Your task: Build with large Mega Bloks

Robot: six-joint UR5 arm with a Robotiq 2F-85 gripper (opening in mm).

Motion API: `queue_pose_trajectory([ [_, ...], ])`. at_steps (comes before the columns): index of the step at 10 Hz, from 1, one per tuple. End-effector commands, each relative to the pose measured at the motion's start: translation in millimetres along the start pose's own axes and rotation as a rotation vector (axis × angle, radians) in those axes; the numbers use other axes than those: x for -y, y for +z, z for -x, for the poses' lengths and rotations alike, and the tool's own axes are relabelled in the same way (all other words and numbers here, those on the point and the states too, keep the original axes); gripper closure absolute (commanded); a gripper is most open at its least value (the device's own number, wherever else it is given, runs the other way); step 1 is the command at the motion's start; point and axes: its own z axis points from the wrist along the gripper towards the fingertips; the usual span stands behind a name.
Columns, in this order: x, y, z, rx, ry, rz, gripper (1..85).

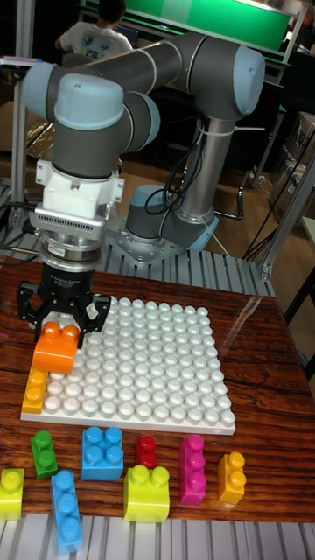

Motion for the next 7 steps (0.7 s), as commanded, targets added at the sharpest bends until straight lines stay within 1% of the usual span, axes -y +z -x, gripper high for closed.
queue_pose_trajectory([
  [1, -14.5, 6.6, -4.0, 0.022, 0.019, 0.013, 84.7],
  [4, -19.8, 17.7, -2.3, 0.039, 0.024, 0.021, 84.7],
  [7, -25.1, 27.9, -4.1, 0.052, 0.037, 0.012, 84.7],
])
